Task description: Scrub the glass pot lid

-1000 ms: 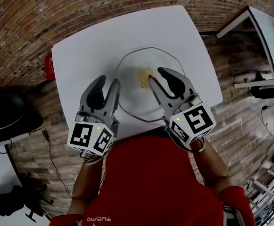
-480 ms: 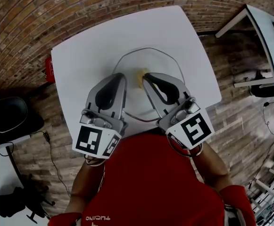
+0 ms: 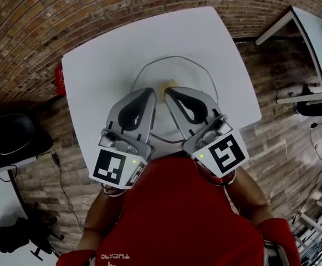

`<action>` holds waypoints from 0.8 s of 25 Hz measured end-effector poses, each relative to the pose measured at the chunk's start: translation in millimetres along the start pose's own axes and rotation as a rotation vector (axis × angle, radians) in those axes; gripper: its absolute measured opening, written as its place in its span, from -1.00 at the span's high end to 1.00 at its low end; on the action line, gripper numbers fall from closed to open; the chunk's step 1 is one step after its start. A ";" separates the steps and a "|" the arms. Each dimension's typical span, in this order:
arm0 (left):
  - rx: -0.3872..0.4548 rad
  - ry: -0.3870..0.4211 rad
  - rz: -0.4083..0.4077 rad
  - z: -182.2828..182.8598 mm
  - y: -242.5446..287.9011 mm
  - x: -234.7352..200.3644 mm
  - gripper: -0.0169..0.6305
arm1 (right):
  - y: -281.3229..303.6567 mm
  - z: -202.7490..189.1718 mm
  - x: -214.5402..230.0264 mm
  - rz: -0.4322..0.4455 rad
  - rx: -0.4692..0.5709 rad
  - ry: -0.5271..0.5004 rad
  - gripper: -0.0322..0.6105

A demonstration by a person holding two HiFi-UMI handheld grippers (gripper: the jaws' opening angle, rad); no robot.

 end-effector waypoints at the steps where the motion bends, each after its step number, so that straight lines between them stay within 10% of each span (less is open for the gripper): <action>1: 0.000 0.000 0.000 0.2 0.1 0.5 0.90 | 0.0 0.2 0.0 0.000 -0.001 -0.002 0.81; 20: 0.023 -0.014 0.025 -1.0 -1.6 2.3 0.90 | -1.3 3.6 3.6 -0.009 0.004 -0.025 0.81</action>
Point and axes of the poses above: the fingertips, and each gripper's own axes: y forward along the fingers, x to its right, z out of its top, the point moved 4 cm from there along -y, backward along the fingers, and after that the axes turned 4 degrees about x, right-handed, at the moved point
